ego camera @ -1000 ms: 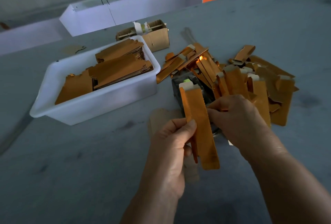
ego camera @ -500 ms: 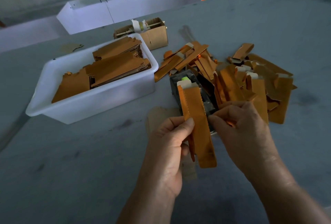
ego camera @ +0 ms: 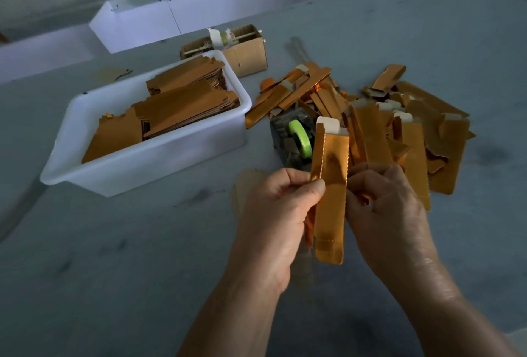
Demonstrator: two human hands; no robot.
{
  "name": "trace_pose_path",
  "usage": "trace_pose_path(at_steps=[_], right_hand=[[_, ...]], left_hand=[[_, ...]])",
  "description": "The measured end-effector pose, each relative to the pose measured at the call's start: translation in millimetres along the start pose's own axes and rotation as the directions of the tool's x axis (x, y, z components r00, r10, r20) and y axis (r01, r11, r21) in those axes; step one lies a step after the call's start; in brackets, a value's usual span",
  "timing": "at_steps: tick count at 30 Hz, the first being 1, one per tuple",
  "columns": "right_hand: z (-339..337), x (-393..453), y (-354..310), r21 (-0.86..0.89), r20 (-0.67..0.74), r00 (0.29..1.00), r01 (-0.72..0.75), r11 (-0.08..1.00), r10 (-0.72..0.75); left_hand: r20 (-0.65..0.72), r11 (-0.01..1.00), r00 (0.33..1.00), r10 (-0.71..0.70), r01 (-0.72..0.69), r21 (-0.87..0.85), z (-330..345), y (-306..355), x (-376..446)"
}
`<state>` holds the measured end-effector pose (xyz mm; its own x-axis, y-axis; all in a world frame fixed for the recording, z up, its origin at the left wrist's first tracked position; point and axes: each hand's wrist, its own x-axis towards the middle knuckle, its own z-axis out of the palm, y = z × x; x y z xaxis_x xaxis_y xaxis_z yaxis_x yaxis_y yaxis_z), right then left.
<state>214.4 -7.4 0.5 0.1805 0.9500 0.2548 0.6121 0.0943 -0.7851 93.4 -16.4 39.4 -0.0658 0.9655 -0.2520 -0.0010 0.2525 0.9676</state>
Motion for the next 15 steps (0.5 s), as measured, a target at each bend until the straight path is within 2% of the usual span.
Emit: trace_pose_path(at_steps=[4,7,9,11,13,15], right_hand=[[-1,4,-2,-0.164,0.017,0.997,0.073,0.984,-0.071],[-8,1,-3,-0.174,0.014,0.996,0.085,0.981,-0.084],[-19,3,-2,-0.077,0.000,0.998,0.056,0.995,-0.056],[-32,8,-1,0.126,0.042,0.999,0.013,0.992,-0.018],[-45,11,-6,0.395,0.172,0.985,-0.071,0.916,0.002],[-50,11,-10,0.478,0.303,0.950,-0.083,0.875,-0.075]], left_hand=[[-0.030,1.000,0.999,-0.018,0.019,0.017,2,0,0],[-0.028,0.999,0.999,-0.025,0.026,0.033,2,2,0],[-0.020,0.999,0.999,-0.044,0.044,0.026,1,5,2],[0.005,0.997,0.997,-0.072,0.072,-0.010,-1,9,2],[0.032,0.995,0.995,-0.092,0.093,-0.030,-3,11,1],[0.042,0.996,0.995,-0.087,0.088,-0.025,-4,11,-1]])
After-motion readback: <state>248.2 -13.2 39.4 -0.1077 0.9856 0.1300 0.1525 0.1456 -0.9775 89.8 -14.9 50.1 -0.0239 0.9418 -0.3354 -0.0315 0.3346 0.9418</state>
